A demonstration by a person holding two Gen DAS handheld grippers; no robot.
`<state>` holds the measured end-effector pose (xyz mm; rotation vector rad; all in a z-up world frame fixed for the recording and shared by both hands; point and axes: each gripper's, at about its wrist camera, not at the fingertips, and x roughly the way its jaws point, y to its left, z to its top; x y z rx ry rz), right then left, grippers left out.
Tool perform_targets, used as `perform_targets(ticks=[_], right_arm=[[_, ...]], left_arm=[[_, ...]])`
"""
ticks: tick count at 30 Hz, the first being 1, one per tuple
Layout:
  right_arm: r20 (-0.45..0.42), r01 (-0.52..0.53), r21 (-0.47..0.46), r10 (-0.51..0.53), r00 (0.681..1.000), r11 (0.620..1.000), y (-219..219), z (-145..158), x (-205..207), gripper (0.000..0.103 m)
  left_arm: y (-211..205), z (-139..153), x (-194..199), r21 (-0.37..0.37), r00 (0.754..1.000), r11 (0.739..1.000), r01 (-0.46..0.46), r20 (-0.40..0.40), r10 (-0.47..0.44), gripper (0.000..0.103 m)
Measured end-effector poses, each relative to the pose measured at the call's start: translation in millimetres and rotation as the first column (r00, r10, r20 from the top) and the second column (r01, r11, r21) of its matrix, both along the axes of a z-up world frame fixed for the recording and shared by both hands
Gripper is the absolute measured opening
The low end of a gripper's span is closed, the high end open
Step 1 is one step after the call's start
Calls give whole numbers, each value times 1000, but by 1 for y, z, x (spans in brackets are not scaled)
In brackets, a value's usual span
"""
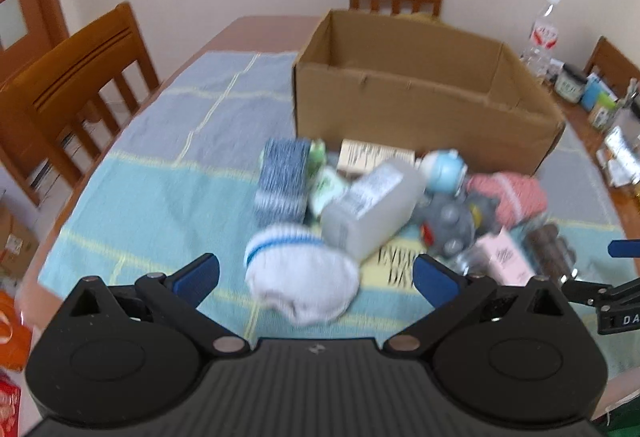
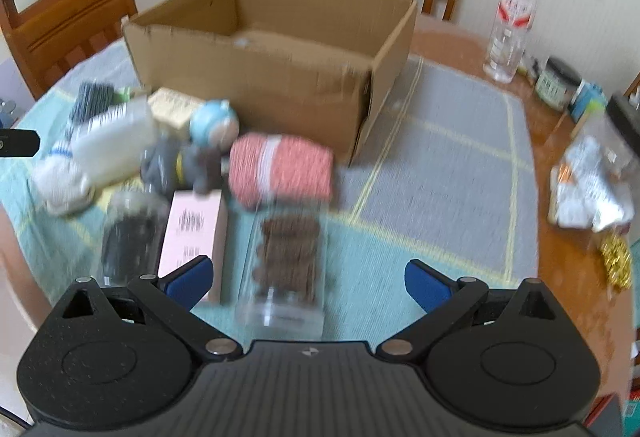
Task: Organize objects
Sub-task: 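Grasp the white sock with the left tool while the right tool grasps the cookie jar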
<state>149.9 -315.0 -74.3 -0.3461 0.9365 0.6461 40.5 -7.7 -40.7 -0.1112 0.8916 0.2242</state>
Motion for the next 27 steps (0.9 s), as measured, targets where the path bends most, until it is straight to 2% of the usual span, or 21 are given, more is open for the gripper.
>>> perform_targets(ticks=[9,12,22,25,27], right_arm=[[-61,75,31,-73,995,997,-20,-18,1,103],[-76,114,31,-112,991,993,-27,-19,4,103],[-18,275,-63,-277,961,959,-43,-22,16,103],[2,307,-82,-308,951,948,-44,-18,18,103],[-12,301,-62,-302,953,952,-41,-12,15,103]], left_arm=[[-11,-25,-12,62,999,998,-5,-34,8,102],[-7,-28,-11,48,999,999,8,-40,-6,102],[8,-40,1,-2,995,997,82,-48,-82,102],[13,-41,5,-2,993,994,112,-45,-112,102],[17,-42,7,-13,990,990,138,-40,-138,102]])
